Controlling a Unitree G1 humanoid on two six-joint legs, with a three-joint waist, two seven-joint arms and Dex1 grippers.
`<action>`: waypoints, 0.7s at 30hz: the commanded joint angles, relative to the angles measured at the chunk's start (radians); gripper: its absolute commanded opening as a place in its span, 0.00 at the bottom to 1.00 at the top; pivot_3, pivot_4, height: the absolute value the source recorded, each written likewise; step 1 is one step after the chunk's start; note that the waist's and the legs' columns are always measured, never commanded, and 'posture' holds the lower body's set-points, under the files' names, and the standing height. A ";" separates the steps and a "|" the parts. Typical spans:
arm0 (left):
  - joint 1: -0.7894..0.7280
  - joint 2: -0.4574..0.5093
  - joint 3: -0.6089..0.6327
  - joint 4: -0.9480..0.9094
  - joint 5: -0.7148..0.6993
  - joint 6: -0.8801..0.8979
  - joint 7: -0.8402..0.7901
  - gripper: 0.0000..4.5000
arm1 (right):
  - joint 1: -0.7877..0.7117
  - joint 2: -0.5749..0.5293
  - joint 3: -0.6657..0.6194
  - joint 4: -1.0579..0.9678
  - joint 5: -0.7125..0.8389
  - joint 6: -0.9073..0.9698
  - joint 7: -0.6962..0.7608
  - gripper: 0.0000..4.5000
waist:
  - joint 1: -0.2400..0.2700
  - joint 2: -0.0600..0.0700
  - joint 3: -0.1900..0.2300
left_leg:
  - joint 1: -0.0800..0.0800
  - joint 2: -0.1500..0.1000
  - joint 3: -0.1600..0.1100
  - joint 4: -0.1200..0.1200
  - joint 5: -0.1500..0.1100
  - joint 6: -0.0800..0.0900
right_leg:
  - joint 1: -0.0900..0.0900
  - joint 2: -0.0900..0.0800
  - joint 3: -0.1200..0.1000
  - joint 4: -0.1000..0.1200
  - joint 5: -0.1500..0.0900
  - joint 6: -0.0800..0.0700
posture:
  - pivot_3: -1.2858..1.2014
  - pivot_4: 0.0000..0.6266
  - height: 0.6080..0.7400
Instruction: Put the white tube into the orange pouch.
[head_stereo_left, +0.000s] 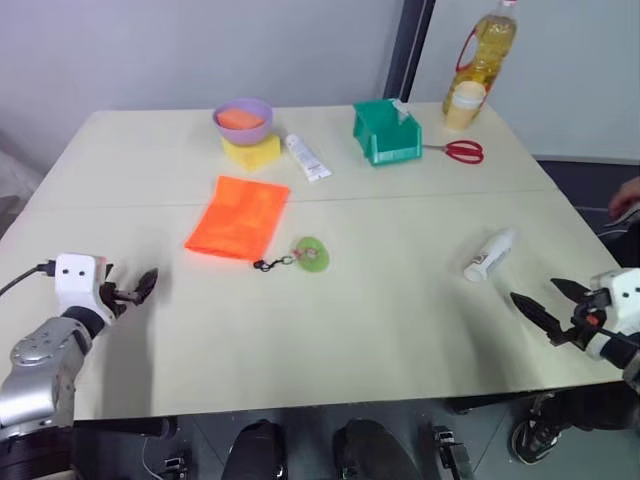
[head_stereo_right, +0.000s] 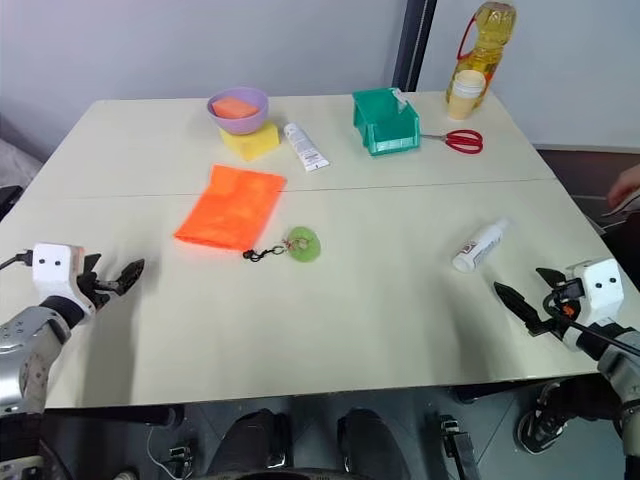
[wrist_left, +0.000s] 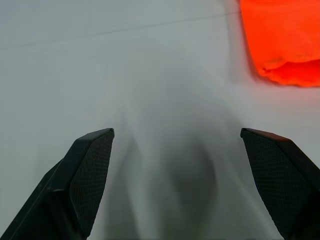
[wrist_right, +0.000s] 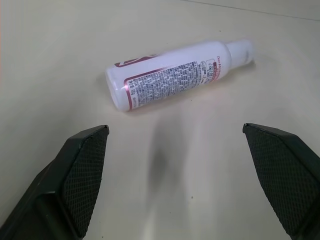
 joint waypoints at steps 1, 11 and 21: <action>0.004 0.003 0.023 -0.015 -0.002 -0.020 0.002 0.96 | -0.009 -0.014 -0.010 -0.025 0.008 -0.006 0.002 1.00 | 0.000 0.000 0.000 | 0.000 0.000 0.000 0.000 0.000 0.000 | 0.000 0.000 0.000 0.000 0.000 0.000 | 0.52 0.24 1.00; -0.020 -0.013 0.014 -0.056 -0.022 -0.063 -0.017 0.96 | -0.109 0.029 0.098 -0.182 0.067 0.069 -0.034 1.00 | -0.003 0.000 0.000 | 0.000 0.000 0.000 0.000 0.000 0.000 | 0.000 0.000 0.000 0.001 0.000 0.000 | 0.52 0.24 1.00; -0.029 0.043 -0.147 -0.106 0.129 -0.225 -0.093 0.96 | -0.276 0.146 0.368 -0.367 0.038 0.148 -0.159 1.00 | 0.001 0.000 0.000 | 0.000 0.000 0.000 0.000 0.000 0.000 | -0.001 0.000 0.000 0.001 0.000 0.000 | 0.52 0.24 1.00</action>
